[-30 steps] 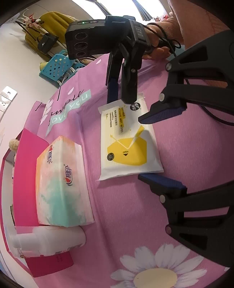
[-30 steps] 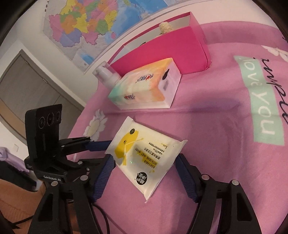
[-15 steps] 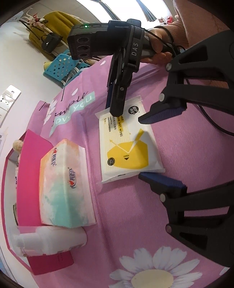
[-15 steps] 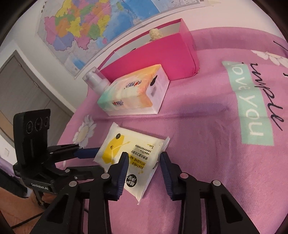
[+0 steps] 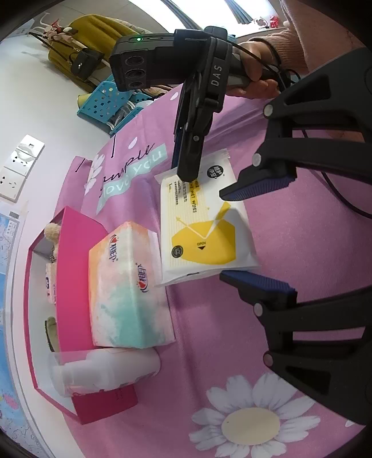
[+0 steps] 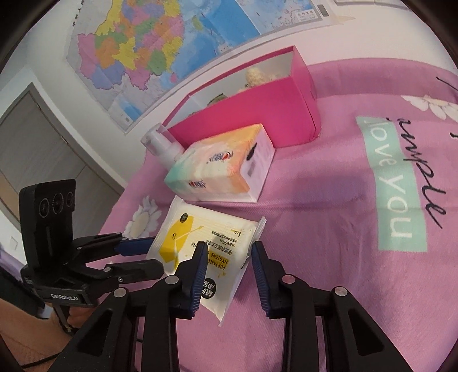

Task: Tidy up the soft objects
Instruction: 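Lift the yellow wet-wipe pack with the left gripper and carry it over the box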

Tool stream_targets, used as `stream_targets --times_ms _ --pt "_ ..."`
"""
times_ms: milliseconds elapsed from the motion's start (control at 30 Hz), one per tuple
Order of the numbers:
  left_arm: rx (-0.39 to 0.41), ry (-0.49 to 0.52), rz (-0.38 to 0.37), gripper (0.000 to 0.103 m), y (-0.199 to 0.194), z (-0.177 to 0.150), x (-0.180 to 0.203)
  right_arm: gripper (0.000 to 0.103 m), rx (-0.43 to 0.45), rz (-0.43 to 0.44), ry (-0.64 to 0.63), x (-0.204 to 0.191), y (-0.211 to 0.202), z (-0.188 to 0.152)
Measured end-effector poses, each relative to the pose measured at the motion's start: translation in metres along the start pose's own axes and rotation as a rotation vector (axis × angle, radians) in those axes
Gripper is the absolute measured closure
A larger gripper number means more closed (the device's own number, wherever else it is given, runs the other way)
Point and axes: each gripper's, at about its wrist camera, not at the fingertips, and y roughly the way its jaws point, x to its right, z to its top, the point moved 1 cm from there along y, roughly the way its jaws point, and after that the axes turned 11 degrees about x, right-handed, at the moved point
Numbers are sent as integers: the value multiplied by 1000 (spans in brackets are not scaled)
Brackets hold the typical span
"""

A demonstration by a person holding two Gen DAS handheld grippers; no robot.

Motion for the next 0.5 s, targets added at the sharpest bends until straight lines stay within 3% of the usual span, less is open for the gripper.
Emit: stream_targets --times_ms 500 --pt "56 -4 13 52 -18 13 0 71 36 22 -30 -9 -5 16"
